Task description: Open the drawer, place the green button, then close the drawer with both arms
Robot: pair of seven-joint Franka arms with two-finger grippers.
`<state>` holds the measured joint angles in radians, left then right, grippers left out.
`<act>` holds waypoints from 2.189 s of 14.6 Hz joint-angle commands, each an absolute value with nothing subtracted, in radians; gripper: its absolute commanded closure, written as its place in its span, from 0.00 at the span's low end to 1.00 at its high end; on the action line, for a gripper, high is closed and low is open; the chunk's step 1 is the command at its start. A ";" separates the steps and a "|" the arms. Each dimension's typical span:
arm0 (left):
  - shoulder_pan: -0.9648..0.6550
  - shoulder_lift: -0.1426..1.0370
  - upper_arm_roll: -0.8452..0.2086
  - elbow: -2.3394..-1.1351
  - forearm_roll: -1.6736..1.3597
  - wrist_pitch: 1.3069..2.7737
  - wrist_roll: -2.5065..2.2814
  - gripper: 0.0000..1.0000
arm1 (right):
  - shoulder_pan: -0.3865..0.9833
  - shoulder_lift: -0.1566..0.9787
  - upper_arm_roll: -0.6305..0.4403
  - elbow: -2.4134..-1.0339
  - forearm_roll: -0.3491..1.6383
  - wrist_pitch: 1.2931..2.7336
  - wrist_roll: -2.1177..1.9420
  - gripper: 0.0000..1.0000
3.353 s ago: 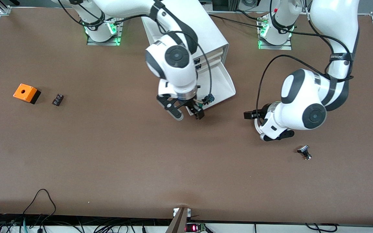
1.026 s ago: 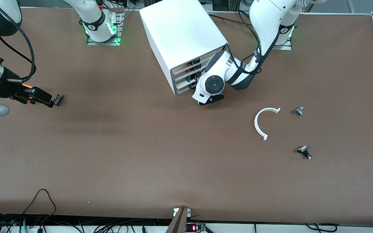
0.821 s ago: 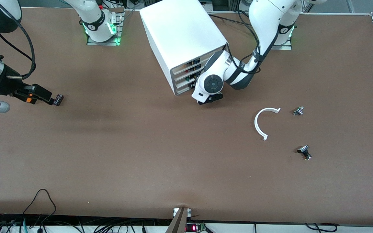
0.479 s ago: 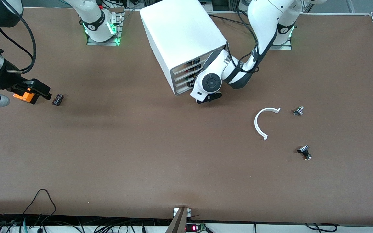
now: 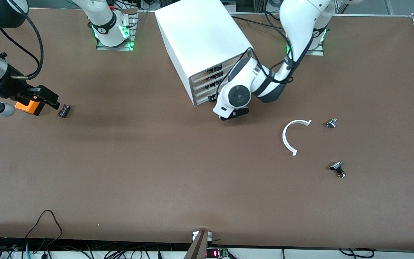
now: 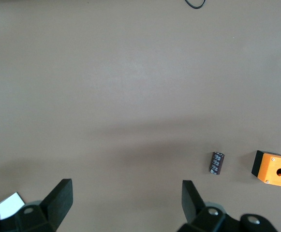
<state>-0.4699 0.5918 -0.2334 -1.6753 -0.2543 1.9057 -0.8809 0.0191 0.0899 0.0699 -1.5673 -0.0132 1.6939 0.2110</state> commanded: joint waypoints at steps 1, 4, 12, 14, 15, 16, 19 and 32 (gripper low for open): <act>-0.399 0.584 -0.229 -1.531 -0.113 1.683 -0.855 0.00 | -0.003 0.067 0.091 -1.588 -0.025 1.707 0.195 0.00; -0.333 0.578 -0.227 -1.428 -0.068 1.596 -0.712 0.00 | -0.002 0.069 0.091 -1.578 -0.035 1.713 0.195 0.00; -0.129 0.411 -0.224 -1.364 0.052 1.520 -0.301 0.00 | -0.003 0.078 0.089 -1.559 -0.020 1.715 0.195 0.00; -0.072 0.339 -0.212 -1.381 0.048 1.528 -0.200 0.00 | -0.003 0.080 0.089 -1.559 -0.020 1.715 0.195 0.00; -0.048 0.309 -0.204 -1.396 0.048 1.528 -0.127 0.00 | -0.002 0.078 0.089 -1.559 -0.021 1.715 0.195 0.00; -0.022 0.269 -0.198 -1.425 0.045 1.529 -0.068 0.00 | -0.002 0.078 0.089 -1.559 -0.023 1.715 0.195 0.00; 0.031 0.145 -0.198 -1.494 0.037 1.603 -0.043 0.00 | -0.002 0.078 0.089 -1.559 -0.021 1.715 0.195 0.00; 0.025 -0.043 -0.069 -1.713 -0.026 1.697 0.095 0.00 | -0.003 0.080 0.089 -1.559 -0.021 1.718 0.195 0.00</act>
<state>0.0323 -0.0403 -0.0997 -1.6964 -0.0103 1.6803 0.0339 0.0158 0.0869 0.0734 -1.5605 -0.0209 1.7157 0.2103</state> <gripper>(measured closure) 0.000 0.000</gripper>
